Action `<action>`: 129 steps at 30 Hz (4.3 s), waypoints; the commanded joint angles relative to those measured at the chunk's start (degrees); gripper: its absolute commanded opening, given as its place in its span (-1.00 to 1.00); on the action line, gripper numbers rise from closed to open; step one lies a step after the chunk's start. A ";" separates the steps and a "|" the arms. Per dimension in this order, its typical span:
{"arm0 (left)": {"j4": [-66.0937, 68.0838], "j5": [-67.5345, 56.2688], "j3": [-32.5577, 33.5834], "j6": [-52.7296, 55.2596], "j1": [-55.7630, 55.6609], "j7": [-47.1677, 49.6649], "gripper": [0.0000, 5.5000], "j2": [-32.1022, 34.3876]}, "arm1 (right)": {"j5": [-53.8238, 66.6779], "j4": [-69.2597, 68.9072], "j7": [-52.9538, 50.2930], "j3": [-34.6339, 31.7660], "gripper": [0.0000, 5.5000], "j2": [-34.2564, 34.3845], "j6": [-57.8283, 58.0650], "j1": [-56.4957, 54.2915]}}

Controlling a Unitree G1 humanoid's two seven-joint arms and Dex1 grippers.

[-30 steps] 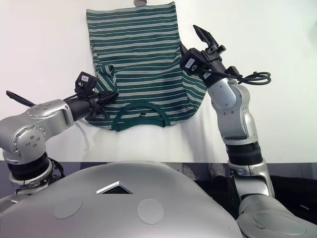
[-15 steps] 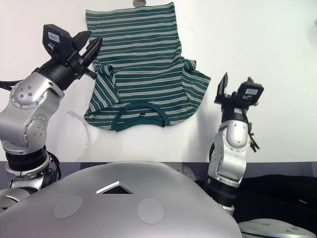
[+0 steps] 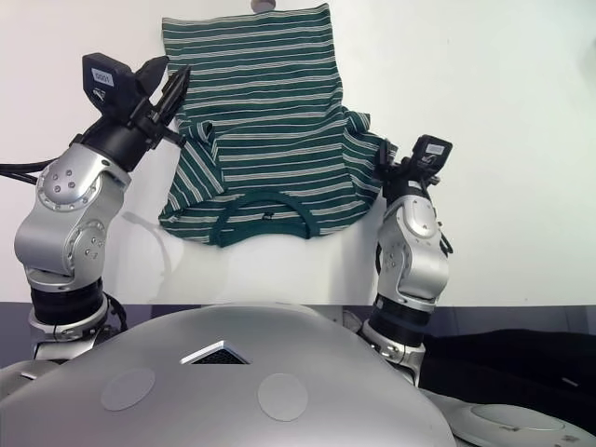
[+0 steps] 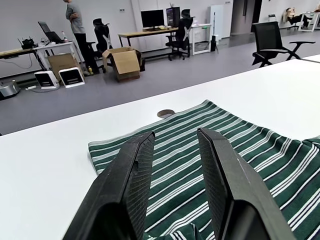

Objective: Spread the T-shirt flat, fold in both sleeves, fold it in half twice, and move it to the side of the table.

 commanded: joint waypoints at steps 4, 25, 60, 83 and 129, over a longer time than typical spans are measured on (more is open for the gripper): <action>-0.96 0.77 -1.28 -0.36 1.63 -0.54 -0.43 -0.17 | -0.81 2.18 -2.43 2.05 -0.23 0.96 3.17 0.53; 2.76 2.89 -0.68 -2.22 3.00 -1.14 -0.43 0.92 | -11.71 -11.74 4.55 18.28 -1.00 -12.21 -3.23 4.47; 52.39 44.55 2.32 -105.83 8.03 -11.58 0.04 45.91 | -41.89 30.08 11.39 10.84 -0.03 -59.08 -96.44 23.52; 55.35 65.62 -10.79 -106.31 -1.11 5.10 -0.08 31.24 | -51.90 46.04 14.35 36.10 -0.16 -52.67 -99.62 -3.72; 61.91 -5.54 -24.36 -15.79 -41.04 -60.99 -0.99 25.91 | 10.64 54.18 63.34 27.00 -1.00 -41.65 -23.07 -46.45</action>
